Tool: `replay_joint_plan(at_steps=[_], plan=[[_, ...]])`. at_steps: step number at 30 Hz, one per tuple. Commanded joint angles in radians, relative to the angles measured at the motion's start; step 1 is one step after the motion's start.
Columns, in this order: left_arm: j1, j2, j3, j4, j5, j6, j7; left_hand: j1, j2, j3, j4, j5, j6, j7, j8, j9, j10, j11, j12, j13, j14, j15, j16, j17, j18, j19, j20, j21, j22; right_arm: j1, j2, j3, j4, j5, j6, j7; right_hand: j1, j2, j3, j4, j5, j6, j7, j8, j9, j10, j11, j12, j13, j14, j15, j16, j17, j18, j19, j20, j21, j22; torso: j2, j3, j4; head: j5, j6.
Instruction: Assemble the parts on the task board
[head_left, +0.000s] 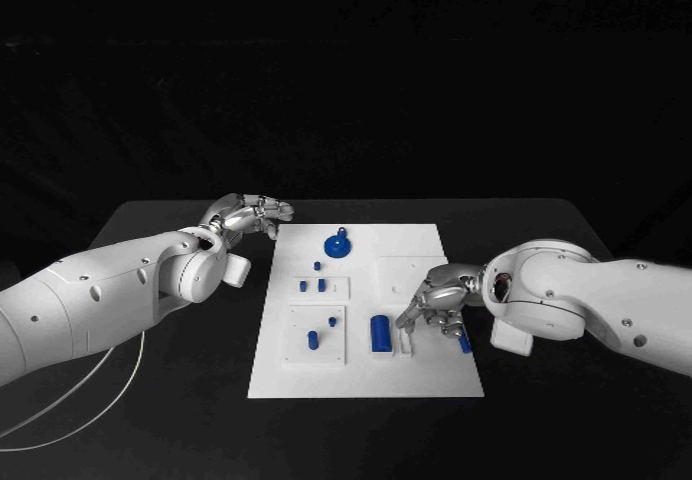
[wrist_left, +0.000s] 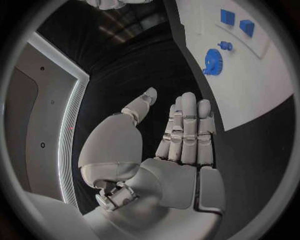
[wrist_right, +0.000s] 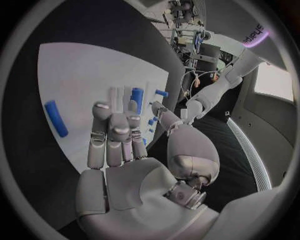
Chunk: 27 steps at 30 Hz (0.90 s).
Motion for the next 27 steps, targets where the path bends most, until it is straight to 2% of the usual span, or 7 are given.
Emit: replay_joint_plan(at_steps=[1,3,6,17,25,26,27], plan=[[0.002,0.003,0.001,0.002,-0.002,0.012,0.005,-0.006,0.004,-0.003,0.004,0.002,-0.008,0.001,-0.004,0.000,0.002,0.006,-0.002,0.002,0.005,0.004,0.000,0.001,0.017,-0.001,-0.006,-0.004,0.002,0.011,-0.018,0.010,-0.024,0.001,0.019,0.025,0.007,-0.011,-0.014,-0.007,-0.008,-0.004,-0.001,-0.005,0.002,-0.001,0.002,-0.004,0.002,-0.004,-0.004,-0.005,-0.001,0.039,-0.003,0.000,-0.001,0.005,0.000,0.0003,0.0011,-0.005,0.004],[0.002,0.003,0.001,0.001,-0.002,0.011,0.005,-0.006,0.004,-0.003,0.004,0.001,-0.008,0.001,-0.004,0.000,0.002,0.006,-0.002,0.002,0.005,0.004,0.000,0.001,0.017,-0.001,-0.006,-0.004,0.002,0.022,-0.034,0.013,-0.036,-0.009,0.028,0.018,0.017,-0.013,-0.020,-0.010,-0.013,-0.004,-0.001,-0.005,0.002,-0.001,0.002,-0.004,0.002,-0.004,-0.005,-0.005,-0.001,0.039,-0.002,-0.002,-0.002,0.004,0.001,0.0003,0.0020,-0.009,0.005],[0.002,0.003,0.001,0.001,-0.004,0.013,0.004,-0.006,0.004,-0.003,0.005,0.001,-0.008,0.001,-0.004,0.000,0.002,0.006,-0.002,0.002,0.005,0.004,0.000,0.001,0.017,-0.001,-0.006,-0.004,0.002,0.034,-0.066,0.013,-0.035,-0.097,0.082,0.015,0.042,-0.019,-0.029,-0.012,-0.039,-0.003,-0.002,-0.005,0.004,-0.001,0.002,-0.004,0.003,-0.003,-0.005,-0.005,-0.001,0.039,-0.002,-0.003,-0.003,0.003,0.001,0.0000,0.0011,-0.015,0.006],[0.001,0.000,0.000,0.002,-0.013,0.013,0.000,-0.008,0.004,-0.005,0.007,0.001,-0.002,-0.002,0.000,0.001,0.005,0.005,0.000,0.003,0.006,0.003,0.001,0.003,0.018,0.000,-0.006,-0.005,0.003,0.034,-0.166,0.008,0.014,-0.214,0.072,-0.031,0.067,-0.028,-0.048,-0.006,-0.070,0.001,-0.002,-0.005,0.004,0.001,0.001,-0.005,0.003,-0.004,-0.005,-0.007,-0.001,0.039,-0.004,0.001,-0.007,0.001,0.000,0.0017,-0.0009,-0.036,0.011],[0.001,0.002,0.000,0.000,-0.013,0.015,0.001,-0.009,0.004,-0.006,0.008,0.001,-0.002,-0.002,0.000,0.001,0.005,0.005,0.000,0.003,0.006,0.003,0.001,0.004,0.018,0.000,-0.006,-0.005,0.004,0.032,-0.200,-0.044,0.029,-0.263,0.042,-0.062,-0.022,-0.040,-0.108,0.029,-0.068,-0.009,0.000,-0.014,0.001,-0.009,0.003,-0.015,-0.001,-0.009,-0.003,-0.015,-0.004,0.039,-0.014,0.005,-0.017,-0.004,0.001,-0.0007,0.0010,-0.045,0.013],[0.001,0.002,0.000,0.000,-0.013,0.016,0.001,-0.010,0.004,-0.006,0.008,0.001,-0.002,-0.002,0.000,0.001,0.005,0.005,0.000,0.003,0.006,0.003,0.001,0.004,0.018,0.000,-0.006,-0.005,0.004,0.030,-0.200,-0.045,0.031,-0.268,0.042,-0.063,-0.035,-0.036,-0.121,0.027,-0.056,-0.011,0.000,-0.015,0.000,-0.011,0.004,-0.016,0.000,-0.010,-0.004,-0.016,-0.004,0.039,-0.017,0.004,-0.019,-0.004,0.001,-0.0005,0.0010,-0.045,0.014],[0.001,0.002,0.000,0.000,-0.013,0.017,0.001,-0.010,0.004,-0.006,0.008,0.001,-0.002,-0.002,0.000,0.002,0.005,0.005,0.000,0.003,0.006,0.003,0.001,0.004,0.018,0.000,-0.006,-0.005,0.004,0.029,-0.200,-0.046,0.032,-0.274,0.042,-0.065,-0.054,-0.014,-0.169,-0.015,-0.031,-0.013,-0.001,-0.016,0.002,-0.016,0.002,-0.017,0.001,-0.013,-0.007,-0.018,-0.003,0.039,-0.024,-0.003,-0.022,-0.004,0.001,-0.0001,0.0014,-0.045,0.013]])
